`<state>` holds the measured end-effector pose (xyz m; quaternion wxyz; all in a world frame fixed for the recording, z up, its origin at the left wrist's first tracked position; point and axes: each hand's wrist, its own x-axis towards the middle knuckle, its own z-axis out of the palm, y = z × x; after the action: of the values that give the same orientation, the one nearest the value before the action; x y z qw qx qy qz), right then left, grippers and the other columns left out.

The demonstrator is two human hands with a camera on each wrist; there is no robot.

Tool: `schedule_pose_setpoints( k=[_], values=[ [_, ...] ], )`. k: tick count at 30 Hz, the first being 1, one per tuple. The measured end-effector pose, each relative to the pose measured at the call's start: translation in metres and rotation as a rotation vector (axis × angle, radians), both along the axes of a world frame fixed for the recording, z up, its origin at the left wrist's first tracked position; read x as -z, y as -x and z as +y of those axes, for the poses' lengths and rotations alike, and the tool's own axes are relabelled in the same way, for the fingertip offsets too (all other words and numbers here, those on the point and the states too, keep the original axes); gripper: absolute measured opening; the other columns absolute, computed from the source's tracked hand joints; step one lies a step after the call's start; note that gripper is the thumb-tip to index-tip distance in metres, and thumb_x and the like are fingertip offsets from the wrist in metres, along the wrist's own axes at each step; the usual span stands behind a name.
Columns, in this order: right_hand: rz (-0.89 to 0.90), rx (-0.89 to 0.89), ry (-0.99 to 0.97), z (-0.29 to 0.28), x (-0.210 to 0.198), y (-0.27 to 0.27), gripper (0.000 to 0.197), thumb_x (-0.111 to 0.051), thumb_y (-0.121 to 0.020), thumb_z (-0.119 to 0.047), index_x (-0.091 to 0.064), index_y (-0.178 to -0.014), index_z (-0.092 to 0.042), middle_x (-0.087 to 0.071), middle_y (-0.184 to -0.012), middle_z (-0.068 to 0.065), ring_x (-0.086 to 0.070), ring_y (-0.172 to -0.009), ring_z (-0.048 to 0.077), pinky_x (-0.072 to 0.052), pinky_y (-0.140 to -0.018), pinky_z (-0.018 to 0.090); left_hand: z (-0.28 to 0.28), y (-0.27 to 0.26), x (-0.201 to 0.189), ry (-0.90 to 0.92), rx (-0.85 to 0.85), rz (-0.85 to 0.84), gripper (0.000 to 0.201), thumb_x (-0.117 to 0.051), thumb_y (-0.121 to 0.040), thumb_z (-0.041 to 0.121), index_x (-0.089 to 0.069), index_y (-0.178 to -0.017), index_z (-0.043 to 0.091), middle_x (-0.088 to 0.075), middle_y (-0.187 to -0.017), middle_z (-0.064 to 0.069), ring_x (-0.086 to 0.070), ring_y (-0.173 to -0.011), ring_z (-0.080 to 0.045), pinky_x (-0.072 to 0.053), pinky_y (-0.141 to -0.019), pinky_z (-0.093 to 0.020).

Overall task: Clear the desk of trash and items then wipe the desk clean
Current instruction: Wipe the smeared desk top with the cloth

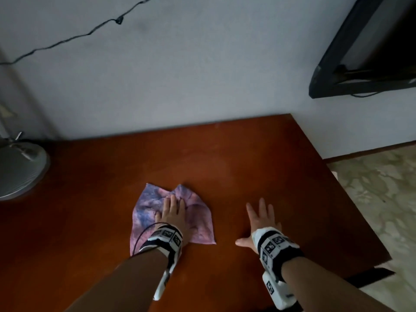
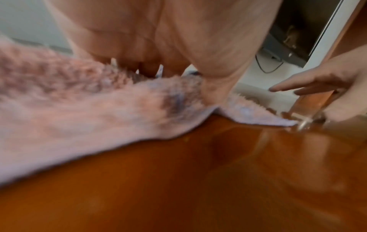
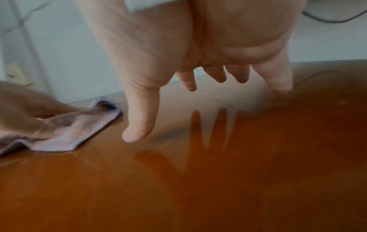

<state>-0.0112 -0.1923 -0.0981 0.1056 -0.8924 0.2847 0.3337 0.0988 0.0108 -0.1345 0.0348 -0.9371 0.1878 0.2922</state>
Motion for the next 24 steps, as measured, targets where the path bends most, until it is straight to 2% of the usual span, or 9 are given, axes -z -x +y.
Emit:
schedule_pose_setpoints(
  k=[3,6,8,10,11,14,18,21,24],
  values=[
    [0.061,0.147,-0.007,-0.036,0.002,0.008,0.123,-0.078,-0.071,-0.053,0.013,-0.151,-0.034,0.029,-0.156,0.008,0.017,-0.146,0.034,-0.019,-0.114,0.060,-0.001,-0.036,0.002,-0.002,0.008,-0.028,0.098,-0.049,-0.086,0.061,0.009,-0.152,0.016,0.016,-0.159,-0.009,0.010,-0.147,-0.027,-0.010,-0.117,-0.049],
    [0.089,0.210,-0.048,-0.054,0.013,0.022,0.123,-0.077,-0.071,-0.053,0.015,-0.150,-0.036,0.028,-0.156,0.005,0.016,-0.146,0.034,-0.022,-0.113,0.060,-0.004,-0.087,0.009,-0.060,-0.026,-0.088,0.101,-0.044,-0.086,0.065,0.005,-0.151,0.007,0.008,-0.159,-0.017,0.005,-0.146,-0.033,-0.008,-0.119,-0.045],
    [0.093,0.208,-0.063,-0.056,0.018,0.024,0.122,-0.076,-0.072,-0.053,0.016,-0.150,-0.036,0.028,-0.156,0.004,0.016,-0.146,0.033,-0.021,-0.113,0.062,-0.016,-0.104,0.011,-0.052,-0.109,-0.121,0.102,-0.042,-0.085,0.067,0.002,-0.151,0.003,0.005,-0.158,-0.019,0.004,-0.146,-0.035,-0.011,-0.118,-0.047],
    [0.117,0.205,-0.082,-0.057,0.019,0.024,0.123,-0.077,-0.071,-0.053,0.017,-0.149,-0.036,0.029,-0.156,0.004,0.017,-0.146,0.033,-0.020,-0.112,0.063,-0.039,-0.105,0.013,-0.027,-0.222,-0.137,0.100,-0.045,-0.085,0.065,0.000,-0.151,0.004,0.003,-0.158,-0.017,0.002,-0.146,-0.035,-0.017,-0.116,-0.051],
    [0.125,0.206,-0.091,-0.057,0.018,0.023,0.123,-0.077,-0.071,-0.053,0.017,-0.149,-0.036,0.029,-0.156,0.004,0.017,-0.146,0.033,-0.019,-0.112,0.064,-0.054,-0.102,0.012,-0.018,-0.227,-0.150,0.100,-0.046,-0.085,0.065,-0.002,-0.150,0.004,0.002,-0.158,-0.018,0.001,-0.146,-0.035,-0.018,-0.116,-0.053],
    [0.132,0.219,-0.122,-0.058,0.015,0.021,0.122,-0.077,-0.072,-0.051,0.017,-0.149,-0.036,0.030,-0.156,0.003,0.019,-0.146,0.032,-0.017,-0.113,0.064,-0.108,-0.066,0.010,0.000,0.009,-0.154,0.100,-0.045,-0.084,0.066,-0.002,-0.151,0.004,0.002,-0.158,-0.017,0.002,-0.145,-0.036,-0.014,-0.116,-0.055],
    [0.137,0.223,-0.137,-0.058,0.013,0.021,0.121,-0.077,-0.073,-0.050,0.015,-0.150,-0.035,0.030,-0.156,0.003,0.019,-0.145,0.033,-0.017,-0.112,0.065,-0.157,-0.015,0.008,0.029,0.193,-0.075,0.102,-0.046,-0.085,0.065,0.009,-0.151,0.010,0.015,-0.158,-0.011,0.012,-0.146,-0.031,-0.010,-0.114,-0.057],
    [0.139,0.232,-0.146,-0.059,0.016,0.020,0.121,-0.078,-0.073,-0.049,0.015,-0.150,-0.036,0.031,-0.156,0.003,0.020,-0.145,0.033,-0.017,-0.112,0.065,-0.169,-0.050,0.017,0.037,0.238,-0.098,0.103,-0.046,-0.083,0.068,0.008,-0.152,0.014,0.015,-0.159,-0.009,0.011,-0.147,-0.028,-0.010,-0.116,-0.056],
    [0.148,0.233,-0.155,-0.059,0.016,0.020,0.122,-0.077,-0.073,-0.048,0.017,-0.149,-0.036,0.032,-0.155,0.002,0.021,-0.145,0.033,-0.015,-0.112,0.066,-0.168,-0.087,0.027,0.048,0.229,-0.120,0.101,-0.042,-0.082,0.070,0.002,-0.153,0.012,0.011,-0.159,-0.013,0.008,-0.147,-0.030,-0.010,-0.117,-0.054]
  ],
)
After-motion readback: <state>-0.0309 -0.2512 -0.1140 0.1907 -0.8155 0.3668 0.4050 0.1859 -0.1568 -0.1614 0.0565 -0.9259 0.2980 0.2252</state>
